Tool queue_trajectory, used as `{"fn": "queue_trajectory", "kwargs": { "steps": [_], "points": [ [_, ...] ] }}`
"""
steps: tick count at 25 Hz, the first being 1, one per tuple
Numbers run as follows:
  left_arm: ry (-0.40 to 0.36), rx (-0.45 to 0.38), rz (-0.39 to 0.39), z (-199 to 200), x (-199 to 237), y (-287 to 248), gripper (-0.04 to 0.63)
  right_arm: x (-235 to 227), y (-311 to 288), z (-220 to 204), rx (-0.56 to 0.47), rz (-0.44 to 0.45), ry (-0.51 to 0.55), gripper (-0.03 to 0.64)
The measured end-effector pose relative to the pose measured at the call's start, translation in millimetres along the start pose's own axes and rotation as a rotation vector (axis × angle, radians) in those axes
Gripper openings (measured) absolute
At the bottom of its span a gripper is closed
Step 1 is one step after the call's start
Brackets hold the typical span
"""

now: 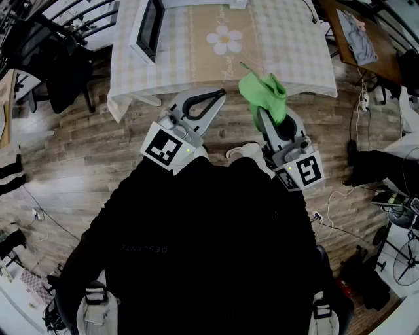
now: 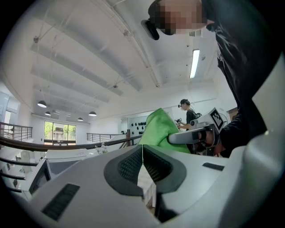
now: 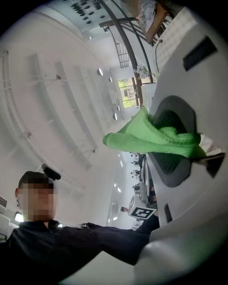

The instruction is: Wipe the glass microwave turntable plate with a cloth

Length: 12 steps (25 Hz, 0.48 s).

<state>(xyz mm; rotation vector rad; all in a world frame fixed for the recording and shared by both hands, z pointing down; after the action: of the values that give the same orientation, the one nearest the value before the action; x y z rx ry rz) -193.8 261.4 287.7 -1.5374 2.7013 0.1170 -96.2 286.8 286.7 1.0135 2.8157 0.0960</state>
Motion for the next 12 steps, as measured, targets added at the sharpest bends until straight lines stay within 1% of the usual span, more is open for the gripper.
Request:
{"fn": "queue_trajectory", "kwargs": {
  "steps": [4,7,12],
  "points": [
    [-0.003,0.000,0.020,-1.8,0.2,16.0,0.021,16.2,-3.7,-6.3,0.006,0.017,-0.013,0.081],
    [0.011,0.005,0.027,-4.3,-5.3,24.5,0.021,27.1,-3.1,-8.4,0.011,0.022,-0.022,0.081],
    [0.043,0.015,0.037,-9.7,-8.6,25.3,0.021,30.0,-0.4,-14.3,0.030,0.033,-0.041,0.083]
  ]
}}
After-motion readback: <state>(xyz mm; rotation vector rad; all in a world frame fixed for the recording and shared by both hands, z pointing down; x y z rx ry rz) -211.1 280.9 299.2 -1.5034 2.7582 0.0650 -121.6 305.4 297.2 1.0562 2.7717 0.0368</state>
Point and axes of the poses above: the fingertips, and each gripper's own axes: y backward along the fingers, x to its left, z out of its top, the point moved 1 cm from there along y, backward along the fingers, and after that the axes turned 3 degrees about -x, right-handed, at the moved point
